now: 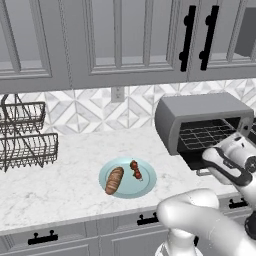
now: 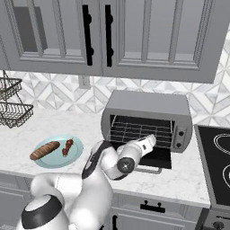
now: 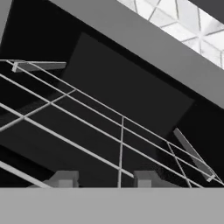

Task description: Pick up the kebab skewer and baguette bread, and place them inside the toaster oven. Close the toaster oven door and start by setting the timer.

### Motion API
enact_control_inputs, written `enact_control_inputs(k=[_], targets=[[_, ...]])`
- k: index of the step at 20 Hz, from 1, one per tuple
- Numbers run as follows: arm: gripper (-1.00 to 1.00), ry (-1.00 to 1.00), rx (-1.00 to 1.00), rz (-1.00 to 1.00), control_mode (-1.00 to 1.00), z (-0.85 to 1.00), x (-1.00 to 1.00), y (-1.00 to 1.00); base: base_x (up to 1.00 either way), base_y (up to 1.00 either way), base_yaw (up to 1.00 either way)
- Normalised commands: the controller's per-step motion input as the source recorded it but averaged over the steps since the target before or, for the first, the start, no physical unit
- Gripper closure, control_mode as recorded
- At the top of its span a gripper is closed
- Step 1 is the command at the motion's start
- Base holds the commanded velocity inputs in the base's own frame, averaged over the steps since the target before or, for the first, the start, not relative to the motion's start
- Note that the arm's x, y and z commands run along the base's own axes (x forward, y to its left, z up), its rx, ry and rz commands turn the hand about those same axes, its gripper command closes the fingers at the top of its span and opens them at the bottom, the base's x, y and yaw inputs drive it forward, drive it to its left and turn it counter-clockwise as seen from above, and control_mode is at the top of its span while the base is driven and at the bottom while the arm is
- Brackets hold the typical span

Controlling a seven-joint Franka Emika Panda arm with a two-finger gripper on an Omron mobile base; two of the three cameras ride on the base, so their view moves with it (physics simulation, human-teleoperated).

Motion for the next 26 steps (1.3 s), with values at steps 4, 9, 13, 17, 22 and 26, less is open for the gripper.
enact_control_inputs(k=[4, 9, 13, 17, 22, 26], targets=[[1.00, 0.20, 0.01, 0.00, -1.00, 0.00, -0.90, -0.42, 0.00, 0.00, 0.00], [1.00, 0.20, 0.01, 0.00, -1.00, 0.04, -0.91, -0.39, 0.00, 0.00, 0.00], [1.00, 0.25, 0.04, 0.00, -1.00, 0.78, -0.93, -0.22, 0.00, 0.00, 0.00], [1.00, 0.29, 0.06, 0.00, -1.00, 1.00, -0.75, 0.03, 0.00, 0.00, 0.00], [1.00, 0.28, 0.03, -0.11, -1.00, 0.94, -0.10, 0.68, 0.00, 0.00, 0.00], [1.00, 0.28, 0.04, -0.32, -1.00, 0.39, -0.12, 0.89, 0.00, 0.00, 0.00]])
